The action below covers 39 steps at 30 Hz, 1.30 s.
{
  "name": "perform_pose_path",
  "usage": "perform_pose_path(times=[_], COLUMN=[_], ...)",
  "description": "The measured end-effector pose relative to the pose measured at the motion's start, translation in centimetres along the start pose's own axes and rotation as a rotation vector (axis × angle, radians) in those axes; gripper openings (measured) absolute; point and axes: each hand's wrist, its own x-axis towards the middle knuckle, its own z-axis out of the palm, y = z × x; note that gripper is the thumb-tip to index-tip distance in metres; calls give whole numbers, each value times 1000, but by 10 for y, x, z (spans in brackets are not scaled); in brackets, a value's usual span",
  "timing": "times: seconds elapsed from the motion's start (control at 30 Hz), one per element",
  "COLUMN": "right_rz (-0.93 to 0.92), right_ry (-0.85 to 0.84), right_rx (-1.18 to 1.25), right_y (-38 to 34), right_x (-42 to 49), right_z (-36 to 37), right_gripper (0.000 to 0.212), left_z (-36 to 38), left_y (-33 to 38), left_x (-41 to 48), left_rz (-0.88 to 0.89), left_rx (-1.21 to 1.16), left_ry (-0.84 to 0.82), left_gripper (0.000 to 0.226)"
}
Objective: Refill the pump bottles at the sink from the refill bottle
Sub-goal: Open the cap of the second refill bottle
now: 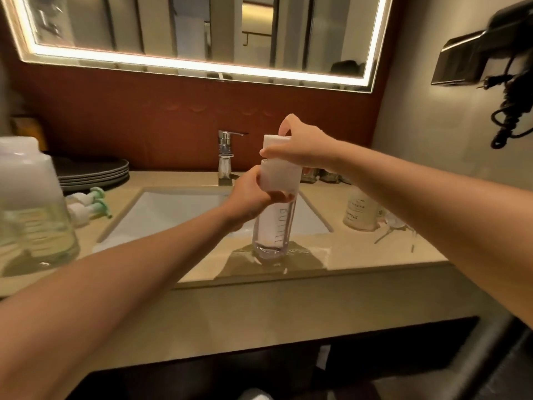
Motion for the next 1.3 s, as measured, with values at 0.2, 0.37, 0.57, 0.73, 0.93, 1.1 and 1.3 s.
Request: perform_pose_path(times=[0.2,0.37,0.57,0.73,0.93,1.1,1.3], right_rz=[-92,-116,-44,-123,-264,-239,-151], right_ry=[36,-48,36,16,-161,66,123], right_rx=[17,38,-164,-546,-148,-242,-563], right_y=[0,3,-19,-24,-6,-13,-18], right_x=[-14,-10,0,5,3,7,12], right_z=[9,10,1,8,4,5,19], right_gripper=[54,61,95,77,50,72,73], left_z=[1,-2,-4,-3,-5,-3,-4], left_y=[-4,-10,-11,-17,-17,-16,-18], left_x=[-16,-15,-14,-13,-12,-11,-12], left_rz=[45,41,56,21,30,40,21], left_rx=[8,-8,44,-45,-8,-2,-64], left_ry=[80,107,118,111,108,110,93], left_gripper=[52,56,57,59,56,56,57])
